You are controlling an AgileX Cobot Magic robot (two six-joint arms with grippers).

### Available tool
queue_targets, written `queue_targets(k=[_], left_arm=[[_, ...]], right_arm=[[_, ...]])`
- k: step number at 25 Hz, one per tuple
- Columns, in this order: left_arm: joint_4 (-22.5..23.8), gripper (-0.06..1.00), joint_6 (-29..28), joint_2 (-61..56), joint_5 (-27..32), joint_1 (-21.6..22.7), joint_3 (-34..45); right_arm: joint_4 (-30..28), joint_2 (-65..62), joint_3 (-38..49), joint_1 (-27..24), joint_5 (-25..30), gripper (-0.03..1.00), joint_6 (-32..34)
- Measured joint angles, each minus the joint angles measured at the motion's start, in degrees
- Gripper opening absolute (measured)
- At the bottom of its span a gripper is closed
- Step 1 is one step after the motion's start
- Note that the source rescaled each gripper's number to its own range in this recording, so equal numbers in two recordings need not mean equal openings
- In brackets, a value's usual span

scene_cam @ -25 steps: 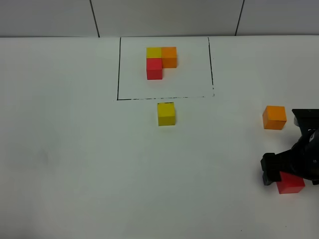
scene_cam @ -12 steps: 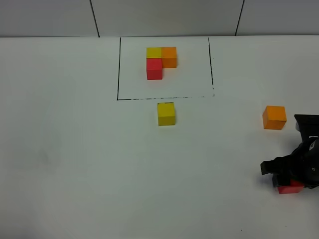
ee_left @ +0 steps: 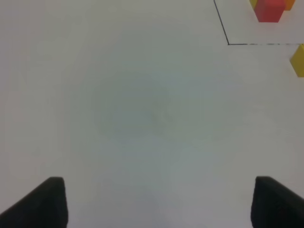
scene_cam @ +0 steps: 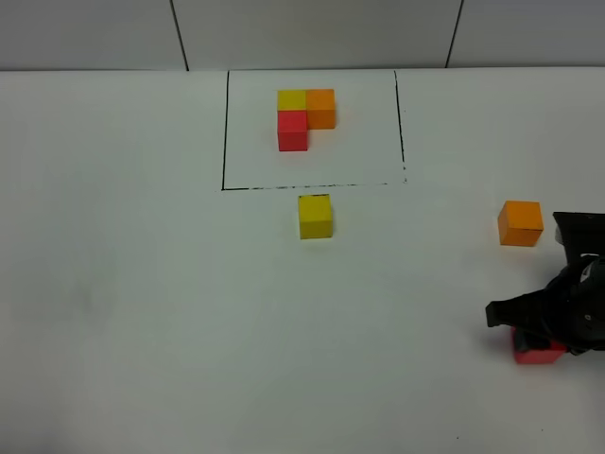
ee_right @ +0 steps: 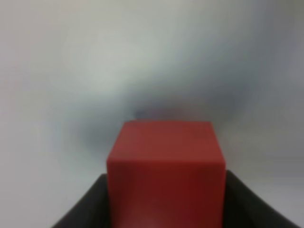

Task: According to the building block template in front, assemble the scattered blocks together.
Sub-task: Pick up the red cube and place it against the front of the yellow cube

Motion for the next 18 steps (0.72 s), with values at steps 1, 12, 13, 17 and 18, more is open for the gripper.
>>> queue_targets(k=[1, 12, 13, 17, 18], left_arm=[[0.00, 0.65, 0.00, 0.00, 0.00, 0.00, 0.00], [0.00, 0.65, 0.00, 0.00, 0.00, 0.00, 0.00], [0.00, 0.65, 0.00, 0.00, 0.00, 0.00, 0.00], [0.00, 0.65, 0.00, 0.00, 0.00, 0.00, 0.00], [0.00, 0.65, 0.00, 0.00, 0.00, 0.00, 0.00]], right_arm=[[0.13, -0.45, -1.34, 1.63, 0.84, 0.03, 0.86], [-12.50, 9.69, -21.98, 26.09, 7.86, 0.03, 33.83], [-13.96, 12.00, -24.82, 27.65, 9.16, 0.03, 35.58], [-16.63, 20.99, -37.50, 31.17, 15.26, 0.03, 37.25], [-16.77, 22.80, -40.21, 31.54, 16.33, 0.03, 36.91]])
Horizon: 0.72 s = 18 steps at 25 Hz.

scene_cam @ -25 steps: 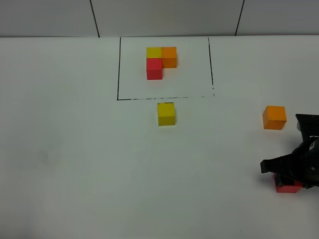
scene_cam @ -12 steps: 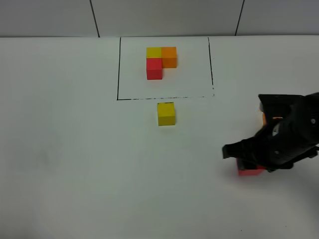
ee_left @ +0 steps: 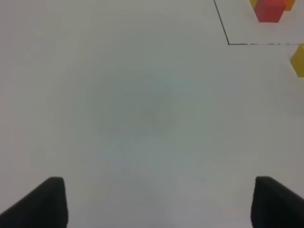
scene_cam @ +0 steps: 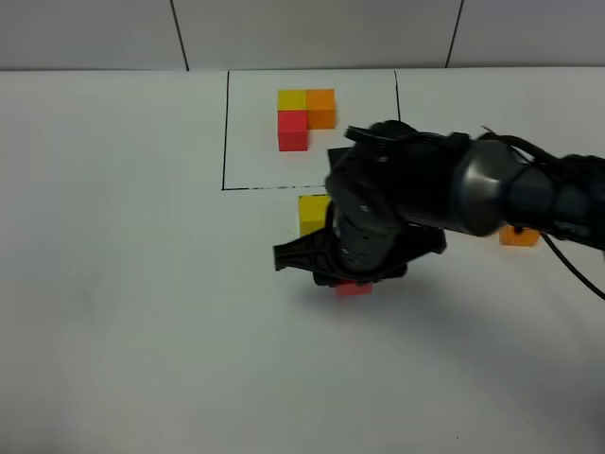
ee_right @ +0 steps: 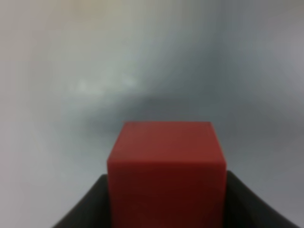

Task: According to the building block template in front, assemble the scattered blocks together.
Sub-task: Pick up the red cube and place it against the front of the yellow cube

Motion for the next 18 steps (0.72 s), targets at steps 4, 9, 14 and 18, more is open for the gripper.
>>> queue_targets(k=[4, 9, 14, 18], left_arm=[[0.00, 0.65, 0.00, 0.00, 0.00, 0.00, 0.00], [0.00, 0.65, 0.00, 0.00, 0.00, 0.00, 0.00], [0.00, 0.65, 0.00, 0.00, 0.00, 0.00, 0.00], [0.05, 0.65, 0.00, 0.00, 0.00, 0.00, 0.00]], right_arm=[[0.00, 7.06, -9.82, 0.62, 3.51, 0.03, -2.64], [0.54, 12.79, -16.67, 1.16, 6.65, 0.03, -4.57], [0.59, 16.05, -20.29, 1.23, 7.19, 0.03, -4.48], [-1.39, 17.25, -21.06, 1.23, 7.13, 0.03, -1.68]])
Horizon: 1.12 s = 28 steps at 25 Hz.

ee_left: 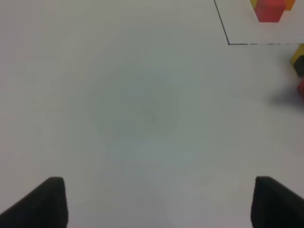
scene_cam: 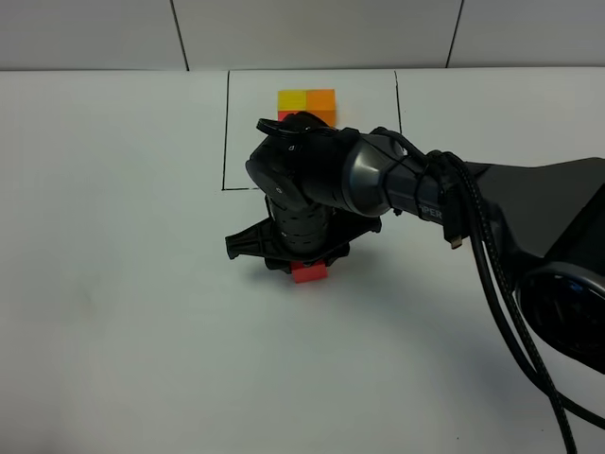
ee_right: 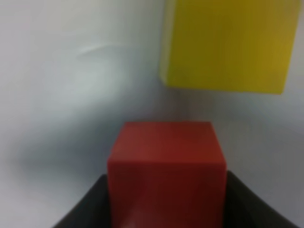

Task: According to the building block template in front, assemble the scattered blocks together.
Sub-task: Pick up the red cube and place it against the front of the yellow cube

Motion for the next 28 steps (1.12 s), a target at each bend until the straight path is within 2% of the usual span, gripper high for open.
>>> queue_targets(k=[28], left_arm=[[0.00, 0.65, 0.00, 0.00, 0.00, 0.00, 0.00]], right_arm=[[-3.10, 2.16, -0.54, -1.67, -2.23, 0.03, 6.94]])
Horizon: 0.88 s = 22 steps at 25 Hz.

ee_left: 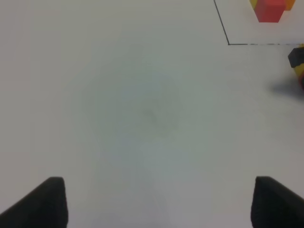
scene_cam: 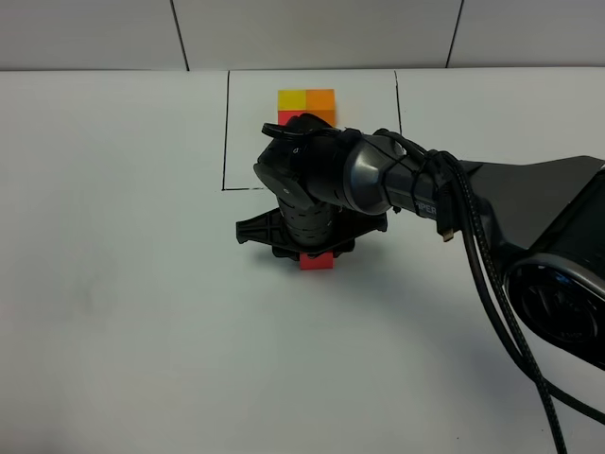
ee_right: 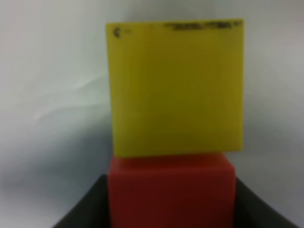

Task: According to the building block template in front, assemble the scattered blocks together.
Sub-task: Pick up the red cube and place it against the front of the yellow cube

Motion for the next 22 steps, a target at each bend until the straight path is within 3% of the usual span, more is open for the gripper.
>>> queue_targets(k=[22], left_arm=[[0.00, 0.65, 0.05, 0.00, 0.00, 0.00, 0.00]], right_arm=[[-1.22, 0.82, 0.00, -0.07, -1.41, 0.03, 1.15]])
